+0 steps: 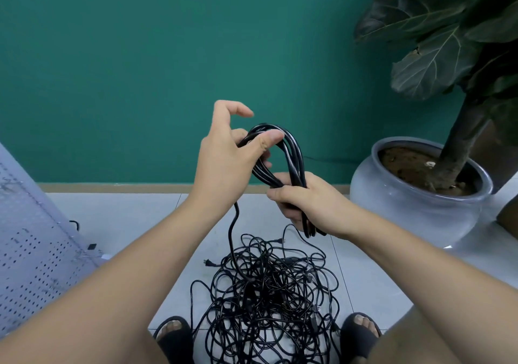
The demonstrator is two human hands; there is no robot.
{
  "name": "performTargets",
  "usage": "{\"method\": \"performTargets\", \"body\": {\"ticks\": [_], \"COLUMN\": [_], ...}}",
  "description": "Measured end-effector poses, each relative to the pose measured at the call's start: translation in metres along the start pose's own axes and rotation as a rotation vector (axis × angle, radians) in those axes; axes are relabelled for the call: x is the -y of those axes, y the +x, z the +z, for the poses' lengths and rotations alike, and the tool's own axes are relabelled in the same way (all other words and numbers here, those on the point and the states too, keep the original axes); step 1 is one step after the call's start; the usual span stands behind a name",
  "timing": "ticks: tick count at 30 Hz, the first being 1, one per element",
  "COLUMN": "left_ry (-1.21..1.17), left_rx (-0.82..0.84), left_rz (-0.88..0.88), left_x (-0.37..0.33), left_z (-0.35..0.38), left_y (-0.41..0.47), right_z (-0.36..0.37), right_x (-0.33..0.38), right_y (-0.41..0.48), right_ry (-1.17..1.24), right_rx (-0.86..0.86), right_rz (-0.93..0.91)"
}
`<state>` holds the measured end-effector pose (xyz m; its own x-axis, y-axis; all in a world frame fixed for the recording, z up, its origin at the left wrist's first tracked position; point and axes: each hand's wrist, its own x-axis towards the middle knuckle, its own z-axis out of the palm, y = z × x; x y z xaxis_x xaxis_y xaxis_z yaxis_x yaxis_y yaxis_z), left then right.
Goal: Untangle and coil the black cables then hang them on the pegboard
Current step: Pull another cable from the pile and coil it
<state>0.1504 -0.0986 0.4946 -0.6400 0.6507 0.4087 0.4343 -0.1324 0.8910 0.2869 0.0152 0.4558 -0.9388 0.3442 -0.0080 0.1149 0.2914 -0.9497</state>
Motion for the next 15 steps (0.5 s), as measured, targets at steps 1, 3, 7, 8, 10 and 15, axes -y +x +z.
{"method": "performTargets", "body": {"ticks": [1, 3, 7, 8, 10, 15], "left_ry": [-0.033, -0.147, -0.391, -0.415, -0.425, -0.378], "left_rx": [0.016, 0.030, 0.050, 0.052, 0.051, 0.019], "left_rz": [-0.008, -0.076, -0.290, -0.326, -0.358, -0.362], "left_x": [0.000, 0.002, 0.000, -0.001, -0.002, -0.002], "left_z": [0.000, 0.003, 0.007, 0.007, 0.007, 0.009], "left_y": [0.000, 0.001, 0.004, 0.004, 0.006, 0.009], "right_z": [0.000, 0.002, 0.005, 0.006, 0.011, 0.022], "right_x": [0.000, 0.000, 0.001, 0.000, -0.002, -0.003], "right_y": [0.000, -0.002, -0.001, 0.000, 0.003, 0.008], "right_ry": [0.039, 0.139, 0.032, -0.004, -0.067, -0.081], "right_rx": [0.027, 0.103, 0.172, 0.170, 0.147, -0.073], "right_rz": [0.021, 0.080, 0.066, 0.059, 0.047, -0.067]}}
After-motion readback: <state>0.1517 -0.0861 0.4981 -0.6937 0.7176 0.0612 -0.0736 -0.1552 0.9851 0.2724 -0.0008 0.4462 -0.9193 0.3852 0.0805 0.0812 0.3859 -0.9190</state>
